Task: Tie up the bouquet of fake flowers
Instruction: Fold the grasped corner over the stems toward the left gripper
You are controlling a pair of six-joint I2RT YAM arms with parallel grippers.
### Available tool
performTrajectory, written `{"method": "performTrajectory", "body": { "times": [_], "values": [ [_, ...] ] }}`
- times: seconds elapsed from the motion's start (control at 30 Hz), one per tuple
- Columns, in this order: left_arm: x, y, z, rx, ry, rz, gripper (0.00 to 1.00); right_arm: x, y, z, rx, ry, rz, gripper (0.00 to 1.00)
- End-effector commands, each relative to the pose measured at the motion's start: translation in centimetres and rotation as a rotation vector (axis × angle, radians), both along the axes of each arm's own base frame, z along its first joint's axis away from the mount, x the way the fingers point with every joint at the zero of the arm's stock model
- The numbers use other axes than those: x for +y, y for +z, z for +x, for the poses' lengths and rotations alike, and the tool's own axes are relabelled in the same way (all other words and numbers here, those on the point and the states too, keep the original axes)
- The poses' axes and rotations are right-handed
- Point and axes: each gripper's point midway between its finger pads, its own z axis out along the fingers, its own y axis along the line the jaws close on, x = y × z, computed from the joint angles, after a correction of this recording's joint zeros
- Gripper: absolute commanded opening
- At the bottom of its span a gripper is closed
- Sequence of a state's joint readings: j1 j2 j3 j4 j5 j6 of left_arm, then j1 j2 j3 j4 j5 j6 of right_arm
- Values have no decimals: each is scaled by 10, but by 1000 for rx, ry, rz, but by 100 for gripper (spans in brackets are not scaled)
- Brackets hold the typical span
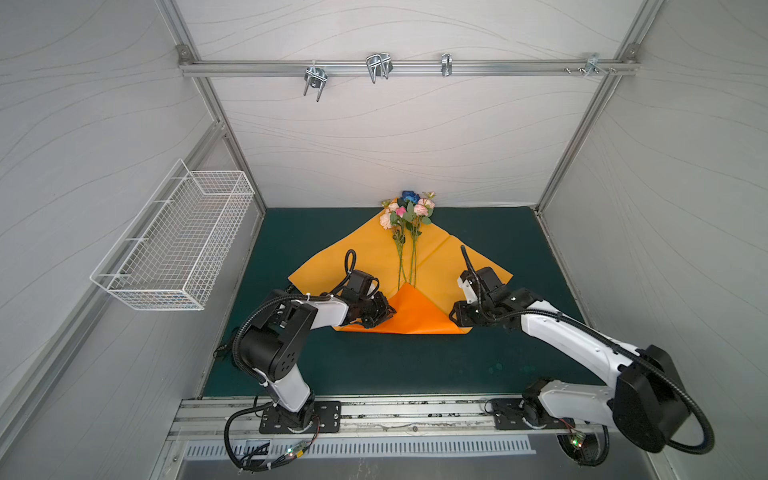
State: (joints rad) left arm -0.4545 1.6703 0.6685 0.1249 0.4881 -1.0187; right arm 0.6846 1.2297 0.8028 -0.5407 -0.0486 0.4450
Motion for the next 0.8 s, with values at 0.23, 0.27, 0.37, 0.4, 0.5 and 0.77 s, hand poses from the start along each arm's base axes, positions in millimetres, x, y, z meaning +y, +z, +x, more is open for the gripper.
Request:
{"method": "performTrajectory", "body": {
  "times": [0.23, 0.27, 0.37, 0.4, 0.5, 0.77],
  "values": [
    [21, -17, -21, 93, 40, 111, 20, 81, -18, -13, 50, 171, 23, 31],
    [21, -15, -21, 91, 42, 111, 20, 88, -21, -13, 56, 182, 24, 30],
    [23, -11, -22, 87, 46, 115, 20, 101, -34, -13, 80, 205, 13, 29],
    [24, -8, -22, 84, 49, 117, 20, 103, -39, -13, 90, 208, 6, 29],
    [30, 2, -24, 63, 60, 135, 21, 106, -56, -11, 116, 210, -22, 27],
    [91, 40, -36, 1, 161, 256, 34, 114, -71, -8, 138, 229, -33, 25]
  ]
}}
